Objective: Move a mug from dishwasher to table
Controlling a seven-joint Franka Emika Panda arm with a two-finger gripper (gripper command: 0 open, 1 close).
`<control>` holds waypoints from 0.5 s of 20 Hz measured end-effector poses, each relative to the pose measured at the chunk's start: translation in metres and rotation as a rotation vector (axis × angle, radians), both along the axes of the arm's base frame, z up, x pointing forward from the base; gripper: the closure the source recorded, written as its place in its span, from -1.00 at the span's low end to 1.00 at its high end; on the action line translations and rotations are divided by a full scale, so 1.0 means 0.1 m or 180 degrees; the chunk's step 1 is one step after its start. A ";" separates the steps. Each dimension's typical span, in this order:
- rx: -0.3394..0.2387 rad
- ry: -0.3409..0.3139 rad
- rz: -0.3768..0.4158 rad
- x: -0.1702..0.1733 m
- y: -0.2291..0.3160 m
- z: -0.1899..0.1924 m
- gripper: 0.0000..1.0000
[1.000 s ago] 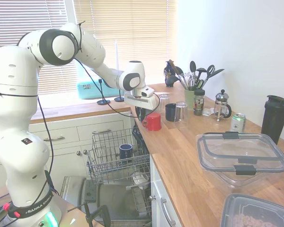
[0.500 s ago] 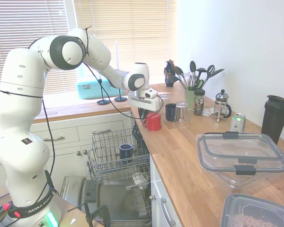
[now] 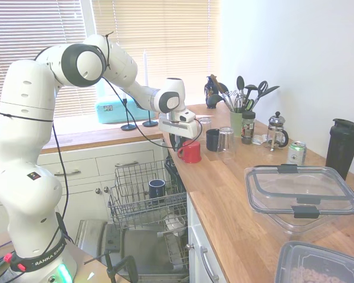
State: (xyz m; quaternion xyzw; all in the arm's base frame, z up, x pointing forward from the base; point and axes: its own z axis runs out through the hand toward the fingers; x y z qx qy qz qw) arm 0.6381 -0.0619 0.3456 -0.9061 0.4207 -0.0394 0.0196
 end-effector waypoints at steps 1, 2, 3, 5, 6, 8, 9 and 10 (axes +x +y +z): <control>-0.0006 -0.0023 -0.0005 -0.02 0.00 0.03 -1.00; -0.0013 -0.0048 -0.0009 -0.05 -0.01 0.08 -1.00; -0.0023 -0.0074 -0.0011 -0.09 -0.01 0.14 -1.00; -0.0040 -0.0155 -0.0010 -0.21 0.00 0.30 -1.00; -0.0045 -0.0207 -0.0001 -0.31 0.01 0.40 -1.00; -0.0063 -0.0296 0.0036 -0.54 0.07 0.59 -1.00; -0.0064 -0.0350 0.0060 -0.68 0.10 0.68 -1.00; -0.0065 -0.0387 0.0084 -0.82 0.14 0.75 -1.00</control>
